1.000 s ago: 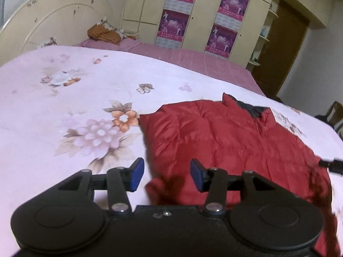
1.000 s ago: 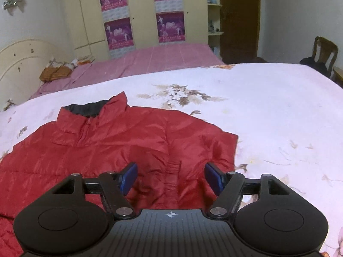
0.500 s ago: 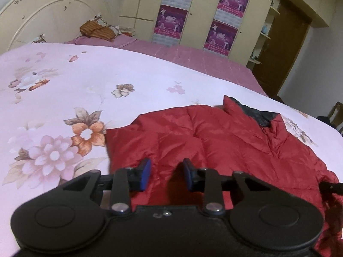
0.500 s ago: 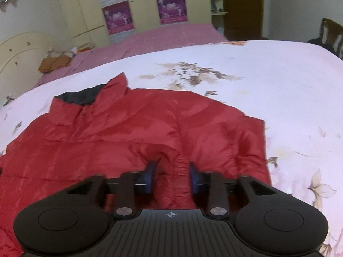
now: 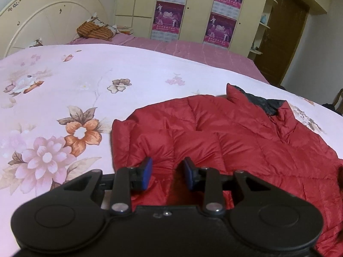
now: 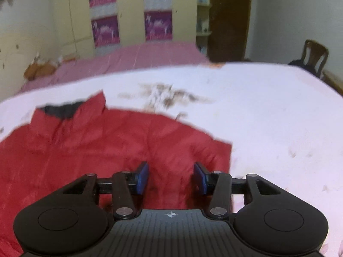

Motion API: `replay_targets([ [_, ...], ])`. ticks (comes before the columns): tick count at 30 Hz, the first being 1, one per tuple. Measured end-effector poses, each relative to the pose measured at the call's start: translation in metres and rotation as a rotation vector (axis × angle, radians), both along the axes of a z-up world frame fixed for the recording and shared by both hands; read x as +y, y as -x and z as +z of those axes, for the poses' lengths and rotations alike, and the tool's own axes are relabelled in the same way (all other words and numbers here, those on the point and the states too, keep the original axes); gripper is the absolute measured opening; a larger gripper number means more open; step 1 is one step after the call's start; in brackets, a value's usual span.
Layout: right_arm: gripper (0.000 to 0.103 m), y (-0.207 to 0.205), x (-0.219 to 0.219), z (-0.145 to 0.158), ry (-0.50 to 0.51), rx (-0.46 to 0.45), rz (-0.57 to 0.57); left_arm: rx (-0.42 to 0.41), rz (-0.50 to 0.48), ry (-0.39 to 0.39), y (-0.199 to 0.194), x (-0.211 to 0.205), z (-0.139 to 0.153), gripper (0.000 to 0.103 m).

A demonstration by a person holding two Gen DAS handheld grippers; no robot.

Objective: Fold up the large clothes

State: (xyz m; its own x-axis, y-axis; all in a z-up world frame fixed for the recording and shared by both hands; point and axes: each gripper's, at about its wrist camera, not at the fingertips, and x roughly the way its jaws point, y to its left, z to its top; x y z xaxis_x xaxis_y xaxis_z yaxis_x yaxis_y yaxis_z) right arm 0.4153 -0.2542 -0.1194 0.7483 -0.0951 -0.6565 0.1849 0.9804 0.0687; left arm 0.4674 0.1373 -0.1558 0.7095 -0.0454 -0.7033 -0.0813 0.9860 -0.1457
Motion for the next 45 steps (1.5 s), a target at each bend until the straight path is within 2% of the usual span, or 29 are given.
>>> replay_targets([
  [2, 0.046, 0.001, 0.002, 0.009, -0.006, -0.036, 0.025, 0.000, 0.002, -0.006, 0.000, -0.002, 0.000, 0.032],
  [5, 0.046, -0.001, 0.017, 0.009, 0.000, -0.021, 0.087, 0.001, 0.004, -0.017, -0.001, -0.004, -0.001, 0.032],
  [11, 0.046, -0.011, 0.031, -0.020, 0.037, 0.062, 0.121, 0.003, 0.008, -0.026, -0.002, -0.004, -0.003, 0.033],
  [15, 0.046, -0.015, 0.029, -0.036, 0.099, 0.089, 0.128, 0.006, 0.008, -0.048, -0.003, -0.006, -0.005, 0.034],
  [17, 0.046, -0.018, 0.025, -0.043, 0.098, 0.103, 0.128, 0.009, 0.010, -0.051, -0.005, -0.006, -0.006, 0.035],
  [20, 0.051, -0.020, 0.022, -0.047, 0.101, 0.110, 0.130, 0.015, 0.013, -0.041, -0.007, -0.003, -0.007, 0.035],
  [23, 0.051, -0.020, 0.017, -0.039, 0.070, 0.126, 0.125, 0.029, 0.022, -0.038, -0.006, -0.003, -0.001, 0.034],
  [27, 0.051, 0.000, 0.012, -0.015, 0.019, 0.080, 0.110, 0.024, 0.040, -0.019, 0.006, -0.001, 0.012, 0.037],
  [34, 0.051, 0.033, 0.027, 0.007, 0.006, 0.027, 0.168, 0.000, -0.020, -0.004, 0.040, -0.020, 0.028, 0.039],
  [40, 0.051, 0.041, 0.039, -0.021, 0.068, 0.108, 0.205, 0.036, -0.036, -0.042, 0.050, -0.034, 0.011, 0.042],
  [45, 0.051, 0.036, 0.035, -0.035, 0.085, 0.130, 0.231, 0.044, -0.029, -0.071, 0.046, -0.038, 0.004, 0.043],
])
